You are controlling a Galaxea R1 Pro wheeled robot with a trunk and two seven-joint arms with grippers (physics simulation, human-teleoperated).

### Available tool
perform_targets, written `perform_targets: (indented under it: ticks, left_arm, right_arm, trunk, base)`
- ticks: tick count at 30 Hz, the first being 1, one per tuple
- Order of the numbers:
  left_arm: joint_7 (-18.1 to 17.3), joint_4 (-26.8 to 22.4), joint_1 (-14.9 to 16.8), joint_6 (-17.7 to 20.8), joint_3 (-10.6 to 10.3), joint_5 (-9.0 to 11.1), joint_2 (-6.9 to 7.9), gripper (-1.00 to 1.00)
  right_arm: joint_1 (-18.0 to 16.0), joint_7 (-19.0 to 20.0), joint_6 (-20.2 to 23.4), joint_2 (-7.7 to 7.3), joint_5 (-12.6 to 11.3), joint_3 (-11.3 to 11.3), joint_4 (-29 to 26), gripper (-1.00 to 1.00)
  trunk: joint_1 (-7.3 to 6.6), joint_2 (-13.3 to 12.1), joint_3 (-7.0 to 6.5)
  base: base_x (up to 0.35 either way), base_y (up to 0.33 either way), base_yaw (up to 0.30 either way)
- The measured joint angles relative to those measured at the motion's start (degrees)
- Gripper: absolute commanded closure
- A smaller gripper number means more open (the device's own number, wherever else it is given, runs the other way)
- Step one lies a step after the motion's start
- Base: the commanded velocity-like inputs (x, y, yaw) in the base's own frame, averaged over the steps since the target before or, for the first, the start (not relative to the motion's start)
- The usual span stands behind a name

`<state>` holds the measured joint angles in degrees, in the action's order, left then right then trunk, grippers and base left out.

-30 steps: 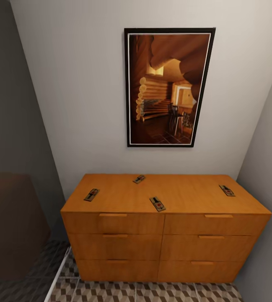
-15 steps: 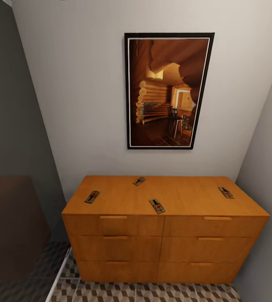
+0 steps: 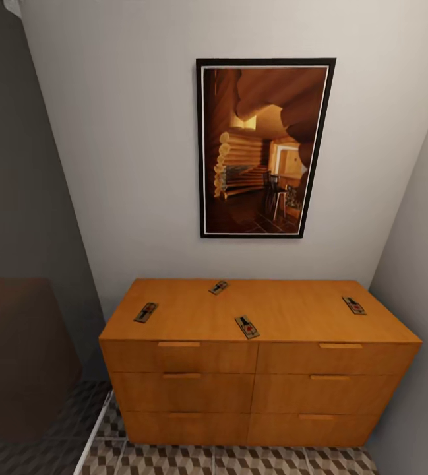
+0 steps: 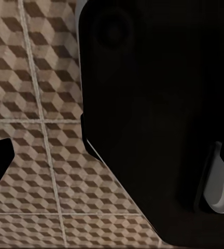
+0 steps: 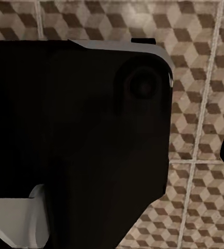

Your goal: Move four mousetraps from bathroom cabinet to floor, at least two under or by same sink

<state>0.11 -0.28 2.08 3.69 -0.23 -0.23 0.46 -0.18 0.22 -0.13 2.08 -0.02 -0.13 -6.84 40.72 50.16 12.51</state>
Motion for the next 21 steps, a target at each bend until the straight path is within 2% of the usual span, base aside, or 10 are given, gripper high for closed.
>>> perform_targets:
  ticks: [11, 18, 21]
  left_arm:
    - [-0.1, -2.6, 1.6, 5.2, 0.0, 0.0, 0.20, -1.00]
    - [-0.2, -8.0, 1.8, 10.1, -0.1, 0.1, 0.43, -1.00]
    - [-0.2, -13.9, 1.9, 13.8, -0.2, 0.1, 0.51, -1.00]
  right_arm:
    - [0.0, 0.0, 1.5, 0.20, 0.0, 0.4, -7.4, -1.00]
    - [0.0, 0.0, 6.9, 0.51, 0.0, 0.5, -13.6, -1.00]
    - [0.1, 0.0, 11.6, 0.87, 0.1, 0.6, -19.6, -1.00]
  trunk:
    - [-2.42, -4.4, -1.98]
    - [-3.96, -7.2, -3.24]
    - [-4.62, -8.4, -3.79]
  base:
    - [0.000, 0.000, 0.000]
    - [0.000, 0.000, 0.000]
    - [0.000, 0.000, 0.000]
